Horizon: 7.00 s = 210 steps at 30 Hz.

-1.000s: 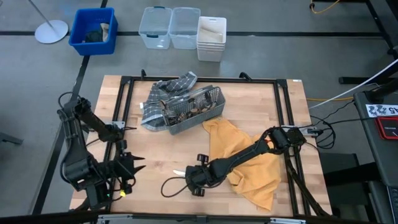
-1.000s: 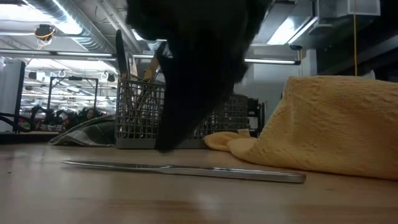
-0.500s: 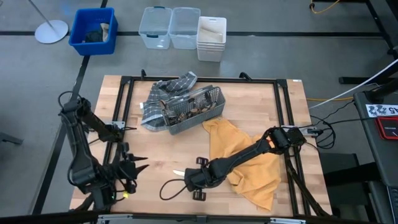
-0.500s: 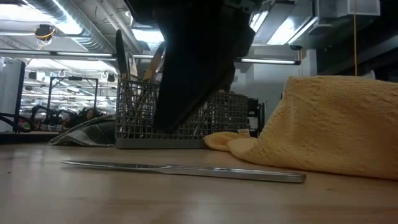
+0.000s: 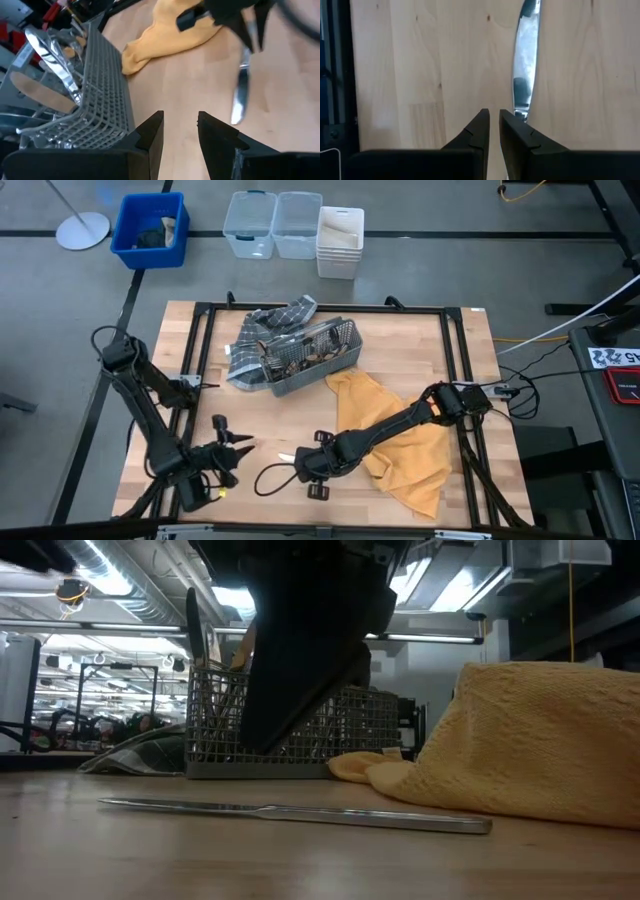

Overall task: Sort silverware
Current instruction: Put the silver knife into the gray silverware basket

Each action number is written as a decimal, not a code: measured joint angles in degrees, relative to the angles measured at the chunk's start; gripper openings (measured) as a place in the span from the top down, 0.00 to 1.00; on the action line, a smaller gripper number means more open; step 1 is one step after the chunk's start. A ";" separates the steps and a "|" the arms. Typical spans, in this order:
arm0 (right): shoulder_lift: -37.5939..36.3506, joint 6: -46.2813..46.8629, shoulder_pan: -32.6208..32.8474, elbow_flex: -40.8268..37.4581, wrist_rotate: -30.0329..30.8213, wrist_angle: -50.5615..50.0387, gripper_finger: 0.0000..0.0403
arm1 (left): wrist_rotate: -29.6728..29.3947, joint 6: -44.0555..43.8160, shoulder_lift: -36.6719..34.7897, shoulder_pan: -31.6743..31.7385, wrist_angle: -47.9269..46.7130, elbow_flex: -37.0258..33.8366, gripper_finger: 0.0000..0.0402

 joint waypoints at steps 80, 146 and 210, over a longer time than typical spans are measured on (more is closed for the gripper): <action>6.19 0.45 -1.31 3.68 4.64 -2.59 0.89 | 23.48 20.43 -10.68 13.17 48.56 -23.28 0.73; 5.99 -1.95 -6.88 6.60 -6.84 -5.94 0.67 | 19.88 2.63 -21.87 -0.68 26.10 -23.25 0.73; 6.57 0.17 -4.13 5.02 -2.16 -5.45 0.67 | 16.94 -0.43 -21.70 -4.15 25.60 -23.25 0.73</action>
